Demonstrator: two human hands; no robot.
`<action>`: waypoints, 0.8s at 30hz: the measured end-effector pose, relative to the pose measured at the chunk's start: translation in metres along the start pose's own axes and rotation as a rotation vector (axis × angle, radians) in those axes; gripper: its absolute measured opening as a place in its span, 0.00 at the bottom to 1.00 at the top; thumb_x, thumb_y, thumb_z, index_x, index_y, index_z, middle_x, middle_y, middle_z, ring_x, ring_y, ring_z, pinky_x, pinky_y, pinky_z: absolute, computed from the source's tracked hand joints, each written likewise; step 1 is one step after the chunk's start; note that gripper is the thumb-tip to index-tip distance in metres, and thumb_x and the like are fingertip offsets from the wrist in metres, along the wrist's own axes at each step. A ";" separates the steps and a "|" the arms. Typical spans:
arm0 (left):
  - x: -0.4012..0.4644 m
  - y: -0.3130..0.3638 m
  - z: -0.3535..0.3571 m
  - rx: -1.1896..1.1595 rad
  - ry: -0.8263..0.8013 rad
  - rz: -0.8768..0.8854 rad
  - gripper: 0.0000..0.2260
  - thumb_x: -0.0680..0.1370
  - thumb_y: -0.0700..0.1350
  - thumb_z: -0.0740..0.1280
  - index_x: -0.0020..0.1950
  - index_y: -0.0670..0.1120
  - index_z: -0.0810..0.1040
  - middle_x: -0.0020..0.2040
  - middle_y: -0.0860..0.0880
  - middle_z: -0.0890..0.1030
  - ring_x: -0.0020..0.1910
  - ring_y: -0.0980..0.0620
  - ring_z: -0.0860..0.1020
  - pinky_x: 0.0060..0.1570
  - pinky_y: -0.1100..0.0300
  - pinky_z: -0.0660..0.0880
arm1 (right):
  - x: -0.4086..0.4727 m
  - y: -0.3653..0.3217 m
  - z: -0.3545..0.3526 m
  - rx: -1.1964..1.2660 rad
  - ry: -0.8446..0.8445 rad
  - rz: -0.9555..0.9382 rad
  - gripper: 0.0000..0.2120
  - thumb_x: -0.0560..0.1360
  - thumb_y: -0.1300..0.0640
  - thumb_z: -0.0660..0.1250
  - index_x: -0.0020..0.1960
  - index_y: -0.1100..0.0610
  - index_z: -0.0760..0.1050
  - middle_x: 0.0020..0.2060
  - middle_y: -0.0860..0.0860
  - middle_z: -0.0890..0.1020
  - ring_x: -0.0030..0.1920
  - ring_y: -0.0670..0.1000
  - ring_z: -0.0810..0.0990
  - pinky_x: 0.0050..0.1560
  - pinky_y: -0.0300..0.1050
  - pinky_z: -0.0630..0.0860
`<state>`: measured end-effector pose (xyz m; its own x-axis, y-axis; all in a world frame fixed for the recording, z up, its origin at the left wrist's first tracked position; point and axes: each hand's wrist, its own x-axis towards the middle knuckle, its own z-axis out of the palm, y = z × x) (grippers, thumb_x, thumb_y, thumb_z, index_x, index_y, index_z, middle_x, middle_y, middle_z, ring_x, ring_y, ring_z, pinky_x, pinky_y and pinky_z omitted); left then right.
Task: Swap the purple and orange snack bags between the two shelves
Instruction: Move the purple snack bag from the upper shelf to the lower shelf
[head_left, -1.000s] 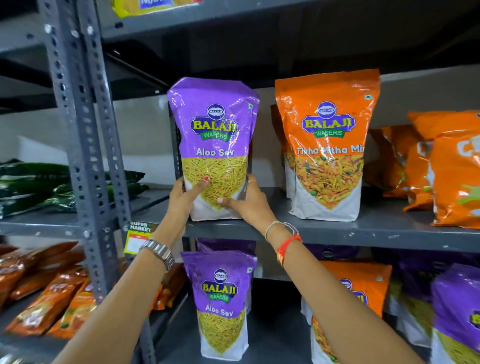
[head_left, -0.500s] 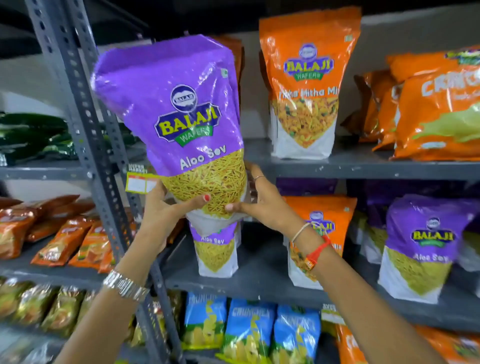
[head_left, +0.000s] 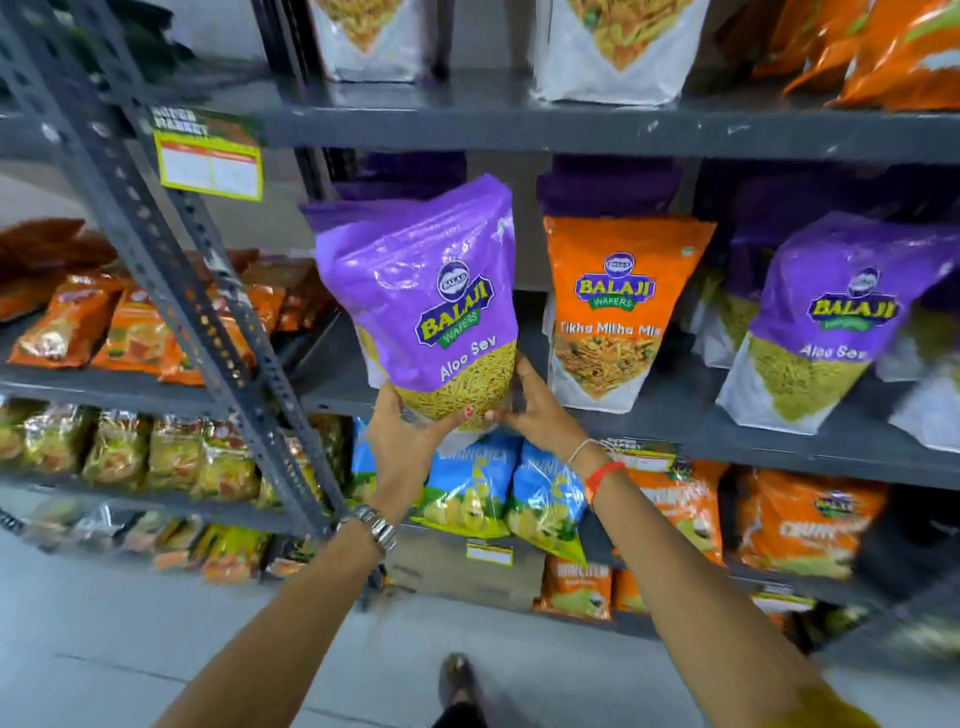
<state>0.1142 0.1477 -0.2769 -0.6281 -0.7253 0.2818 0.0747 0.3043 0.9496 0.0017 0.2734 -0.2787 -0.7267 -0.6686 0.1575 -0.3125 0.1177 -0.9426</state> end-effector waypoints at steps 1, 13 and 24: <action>0.003 -0.004 0.007 0.010 -0.012 -0.012 0.30 0.57 0.45 0.81 0.55 0.45 0.74 0.46 0.49 0.80 0.43 0.52 0.77 0.40 0.71 0.73 | 0.003 0.009 -0.002 -0.009 0.016 0.024 0.46 0.67 0.61 0.76 0.75 0.64 0.51 0.73 0.62 0.65 0.72 0.57 0.65 0.70 0.42 0.68; 0.051 -0.043 0.079 0.054 -0.040 -0.091 0.35 0.62 0.48 0.78 0.64 0.46 0.67 0.55 0.48 0.80 0.54 0.46 0.78 0.52 0.55 0.75 | 0.059 0.069 -0.010 0.026 0.319 0.143 0.37 0.71 0.75 0.64 0.75 0.56 0.57 0.67 0.58 0.73 0.67 0.56 0.72 0.69 0.58 0.71; 0.011 -0.034 0.121 0.108 0.093 0.250 0.24 0.69 0.43 0.73 0.61 0.43 0.67 0.58 0.45 0.68 0.60 0.49 0.65 0.61 0.48 0.68 | 0.006 0.056 -0.028 -0.121 1.091 -0.046 0.21 0.69 0.64 0.73 0.60 0.59 0.73 0.55 0.58 0.75 0.46 0.49 0.77 0.45 0.42 0.80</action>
<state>0.0112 0.2037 -0.3225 -0.5269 -0.6715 0.5210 0.1317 0.5411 0.8306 -0.0372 0.2964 -0.3224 -0.8445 0.3276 0.4236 -0.3678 0.2200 -0.9035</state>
